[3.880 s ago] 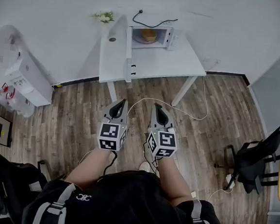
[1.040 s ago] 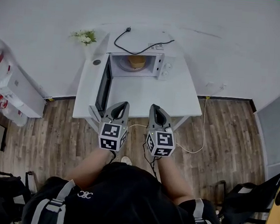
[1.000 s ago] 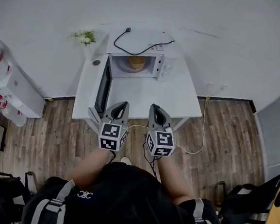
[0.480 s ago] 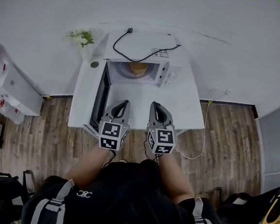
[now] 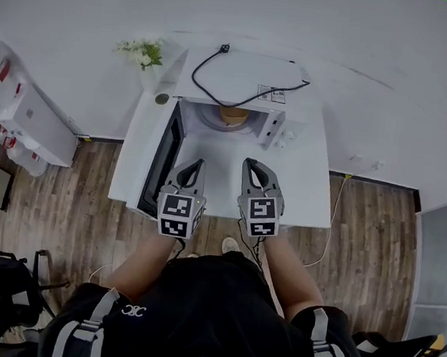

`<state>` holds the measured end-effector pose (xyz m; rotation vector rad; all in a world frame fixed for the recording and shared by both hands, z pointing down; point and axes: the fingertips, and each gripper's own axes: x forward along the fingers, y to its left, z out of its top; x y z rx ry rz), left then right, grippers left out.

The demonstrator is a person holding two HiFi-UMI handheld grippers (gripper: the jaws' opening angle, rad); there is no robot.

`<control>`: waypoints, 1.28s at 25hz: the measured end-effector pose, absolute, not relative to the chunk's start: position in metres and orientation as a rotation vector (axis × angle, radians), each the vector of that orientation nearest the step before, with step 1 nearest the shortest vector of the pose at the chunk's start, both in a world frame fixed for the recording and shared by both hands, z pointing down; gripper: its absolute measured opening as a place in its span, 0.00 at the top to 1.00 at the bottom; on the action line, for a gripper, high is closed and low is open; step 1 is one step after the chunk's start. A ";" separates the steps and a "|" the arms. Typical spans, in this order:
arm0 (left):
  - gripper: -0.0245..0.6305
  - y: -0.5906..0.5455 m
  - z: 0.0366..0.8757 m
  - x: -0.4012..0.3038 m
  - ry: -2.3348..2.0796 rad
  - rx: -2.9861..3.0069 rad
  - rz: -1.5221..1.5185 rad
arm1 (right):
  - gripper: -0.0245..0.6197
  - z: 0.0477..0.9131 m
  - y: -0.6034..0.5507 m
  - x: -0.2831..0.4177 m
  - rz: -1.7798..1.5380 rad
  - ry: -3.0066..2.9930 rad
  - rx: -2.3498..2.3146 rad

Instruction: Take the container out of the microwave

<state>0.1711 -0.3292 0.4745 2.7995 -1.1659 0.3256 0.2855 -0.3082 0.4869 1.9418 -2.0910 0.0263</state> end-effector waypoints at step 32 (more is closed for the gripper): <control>0.94 -0.406 0.504 0.143 -1.527 2.552 0.398 | 0.82 0.631 -0.527 0.324 -0.451 -1.559 1.091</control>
